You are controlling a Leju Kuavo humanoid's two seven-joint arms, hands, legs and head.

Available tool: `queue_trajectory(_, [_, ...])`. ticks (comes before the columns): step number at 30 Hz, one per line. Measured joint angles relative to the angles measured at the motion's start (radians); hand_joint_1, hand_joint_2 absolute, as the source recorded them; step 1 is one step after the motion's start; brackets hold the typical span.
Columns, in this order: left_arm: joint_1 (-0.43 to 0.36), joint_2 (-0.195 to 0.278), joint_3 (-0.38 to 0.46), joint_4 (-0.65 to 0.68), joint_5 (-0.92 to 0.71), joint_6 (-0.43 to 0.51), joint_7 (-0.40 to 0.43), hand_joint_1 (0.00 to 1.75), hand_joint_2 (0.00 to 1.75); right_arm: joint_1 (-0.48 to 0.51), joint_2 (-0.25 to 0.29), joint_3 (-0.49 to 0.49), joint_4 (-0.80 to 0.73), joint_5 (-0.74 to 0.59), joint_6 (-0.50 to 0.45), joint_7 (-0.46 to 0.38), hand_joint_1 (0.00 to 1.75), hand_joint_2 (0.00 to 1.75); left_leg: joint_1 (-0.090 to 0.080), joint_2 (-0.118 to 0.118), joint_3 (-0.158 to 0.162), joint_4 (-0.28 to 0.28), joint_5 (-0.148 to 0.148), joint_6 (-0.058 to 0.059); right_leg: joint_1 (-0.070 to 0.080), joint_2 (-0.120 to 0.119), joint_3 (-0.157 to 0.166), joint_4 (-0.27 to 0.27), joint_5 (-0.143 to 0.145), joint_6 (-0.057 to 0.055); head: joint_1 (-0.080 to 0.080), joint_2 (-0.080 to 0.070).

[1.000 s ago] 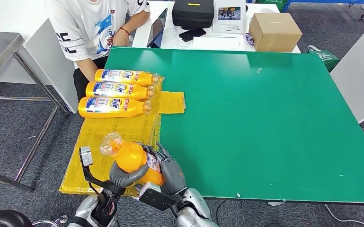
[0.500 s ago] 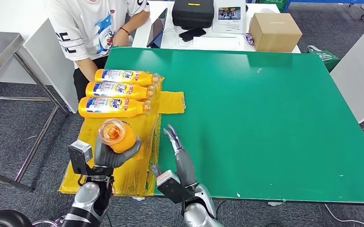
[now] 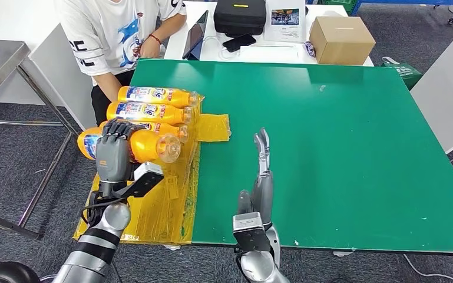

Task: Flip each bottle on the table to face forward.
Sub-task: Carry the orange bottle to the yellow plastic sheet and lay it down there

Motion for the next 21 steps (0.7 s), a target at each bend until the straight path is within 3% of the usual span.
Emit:
queue_trajectory(5, [-0.049,0.023,-0.001,0.141,-0.104,0.008,0.020,1.75,1.75,0.004,0.000,-0.012,-0.042,-0.011,-0.008,0.000,0.00,0.00,0.000,0.001,0.000,0.000,0.000,0.000,0.000,0.000,0.000,0.000,0.000,0.000,0.000,0.000])
queue_trajectory(13, [-0.081,0.038,-0.002,0.225,-0.130,0.008,0.029,1.75,1.75,0.007,0.000,-0.019,-0.061,-0.021,-0.008,0.000,0.00,0.00,0.000,0.001,-0.001,0.000,0.000,0.000,0.000,0.000,-0.001,0.000,0.000,0.000,0.000,0.000])
queue_trajectory(21, [-0.147,0.103,-0.073,0.417,-0.289,-0.134,0.113,1.75,1.75,0.018,-0.015,-0.041,-0.092,-0.075,0.028,-0.003,0.00,0.00,0.000,0.003,0.000,0.000,0.000,0.000,0.000,0.000,-0.001,0.000,0.000,0.000,0.000,0.000])
